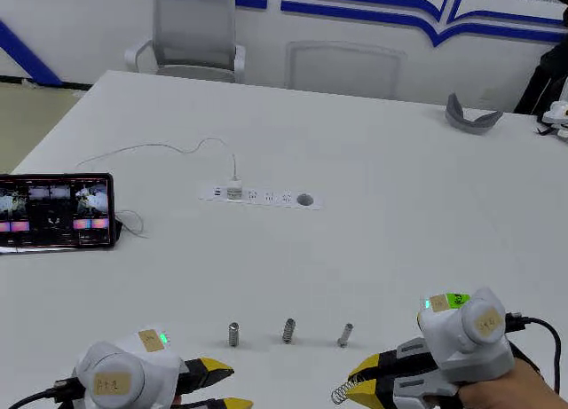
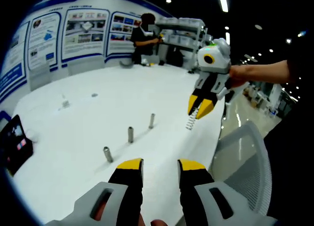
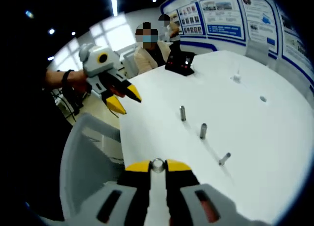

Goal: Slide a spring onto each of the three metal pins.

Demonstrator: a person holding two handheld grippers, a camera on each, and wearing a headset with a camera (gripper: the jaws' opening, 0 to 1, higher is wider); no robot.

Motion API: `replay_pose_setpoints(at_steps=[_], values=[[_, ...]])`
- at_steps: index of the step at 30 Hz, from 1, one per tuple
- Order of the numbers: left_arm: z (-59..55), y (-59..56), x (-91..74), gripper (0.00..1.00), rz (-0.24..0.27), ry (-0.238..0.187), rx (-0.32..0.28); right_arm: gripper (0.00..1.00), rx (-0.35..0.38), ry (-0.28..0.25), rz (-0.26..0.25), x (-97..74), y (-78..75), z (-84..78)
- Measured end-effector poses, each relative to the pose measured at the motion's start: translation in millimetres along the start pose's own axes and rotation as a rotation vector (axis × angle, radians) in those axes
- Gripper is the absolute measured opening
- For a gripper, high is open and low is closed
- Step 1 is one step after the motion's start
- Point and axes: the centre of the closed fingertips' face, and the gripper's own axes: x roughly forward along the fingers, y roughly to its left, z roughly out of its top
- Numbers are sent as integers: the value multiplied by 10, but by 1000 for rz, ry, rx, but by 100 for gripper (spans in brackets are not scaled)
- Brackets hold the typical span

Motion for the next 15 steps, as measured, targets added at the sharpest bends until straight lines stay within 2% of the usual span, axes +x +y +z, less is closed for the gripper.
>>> replay_pose_setpoints(at_steps=[4,10,15], values=[[-23,112,-62,32,27,-7,-14,12,12,14,-34,-26,-101,-41],[-51,296,-177,36,76,-21,-41,12,55,7,-84,-88,-262,-59],[-93,408,-267,40,106,-25,-61,12,82,10,-121,-140,-393,-90]])
